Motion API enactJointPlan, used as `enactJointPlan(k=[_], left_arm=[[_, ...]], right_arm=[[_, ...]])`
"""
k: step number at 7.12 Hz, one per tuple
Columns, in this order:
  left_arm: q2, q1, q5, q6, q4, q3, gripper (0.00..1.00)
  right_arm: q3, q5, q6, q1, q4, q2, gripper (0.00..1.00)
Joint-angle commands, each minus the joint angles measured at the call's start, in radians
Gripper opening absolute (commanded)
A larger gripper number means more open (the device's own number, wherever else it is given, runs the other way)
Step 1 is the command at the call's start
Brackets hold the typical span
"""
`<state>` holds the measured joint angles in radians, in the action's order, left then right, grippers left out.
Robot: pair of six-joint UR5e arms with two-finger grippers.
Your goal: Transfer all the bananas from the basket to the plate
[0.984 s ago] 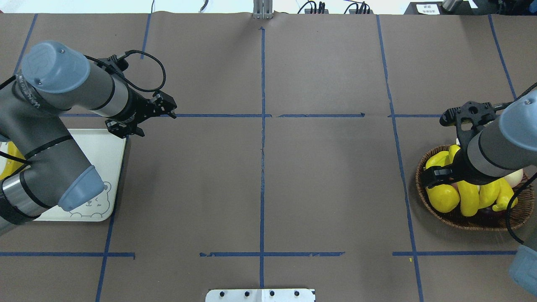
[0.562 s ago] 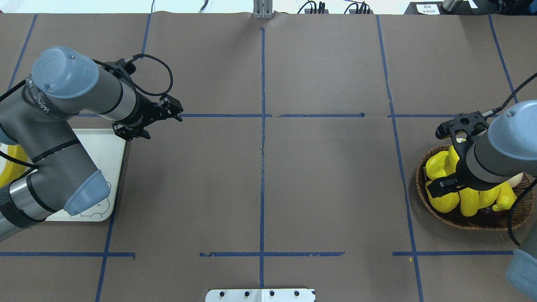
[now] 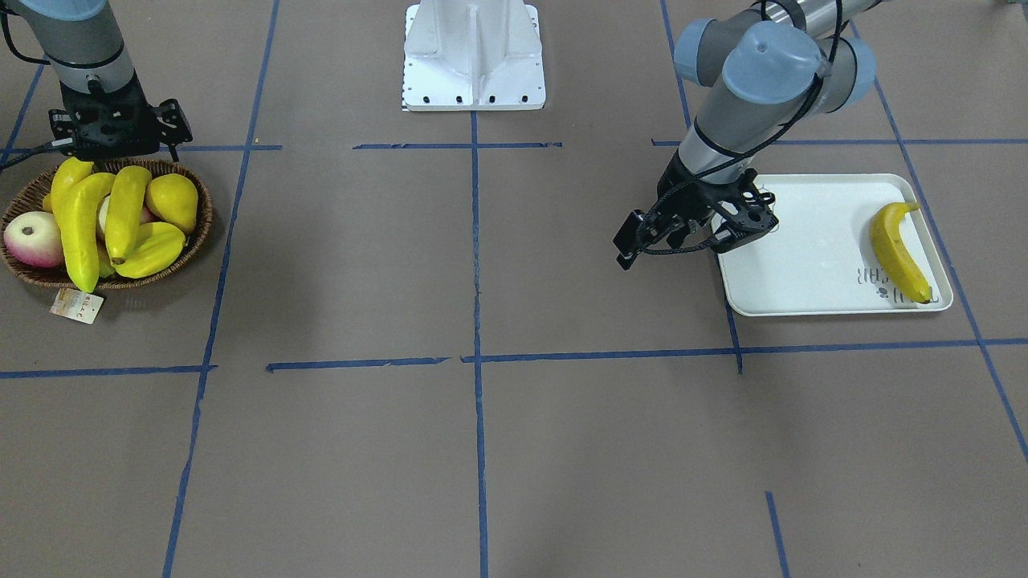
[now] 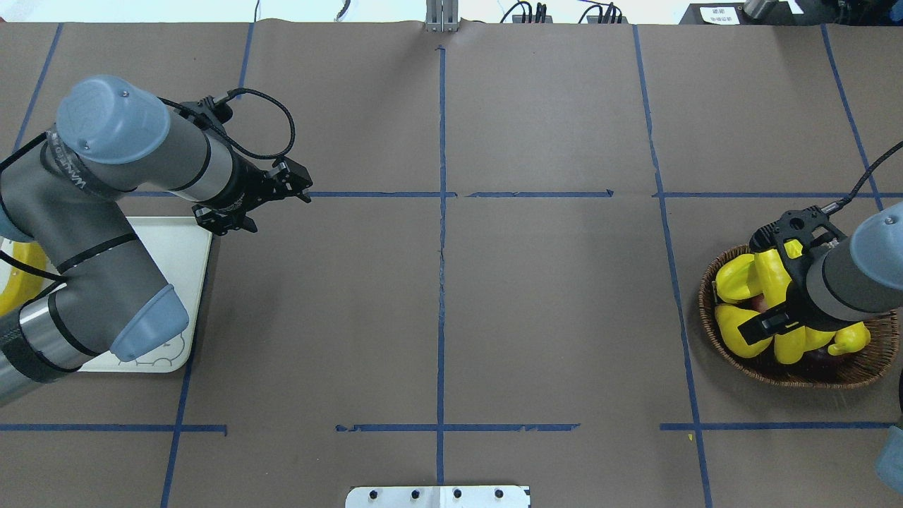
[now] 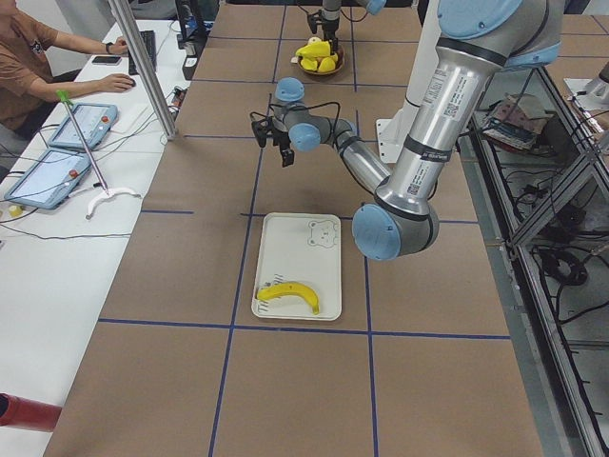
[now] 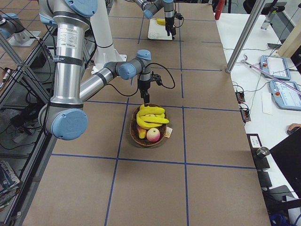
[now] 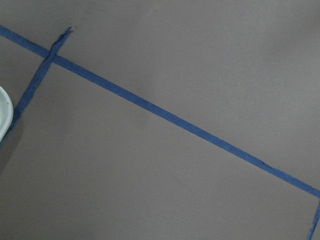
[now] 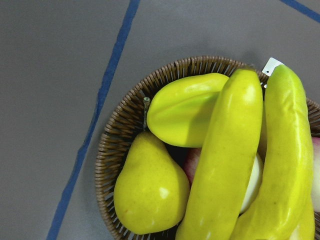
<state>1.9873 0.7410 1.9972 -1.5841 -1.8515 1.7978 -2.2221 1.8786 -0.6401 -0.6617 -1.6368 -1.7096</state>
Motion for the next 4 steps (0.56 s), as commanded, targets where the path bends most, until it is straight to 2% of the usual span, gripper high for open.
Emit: enactJointPlan(k=[1,4], left_arm=[[0.002,-0.003,0.000,-0.017,0.002,0.000,1.00],[0.004,-0.006,0.000,-0.025,0.000,0.000,1.00]], right_arm=[[0.024,0.007,0.000,-0.001,0.055,-0.019,1.00],[0.061,0.013,-0.001,-0.009,0.054,-0.025,0.99]])
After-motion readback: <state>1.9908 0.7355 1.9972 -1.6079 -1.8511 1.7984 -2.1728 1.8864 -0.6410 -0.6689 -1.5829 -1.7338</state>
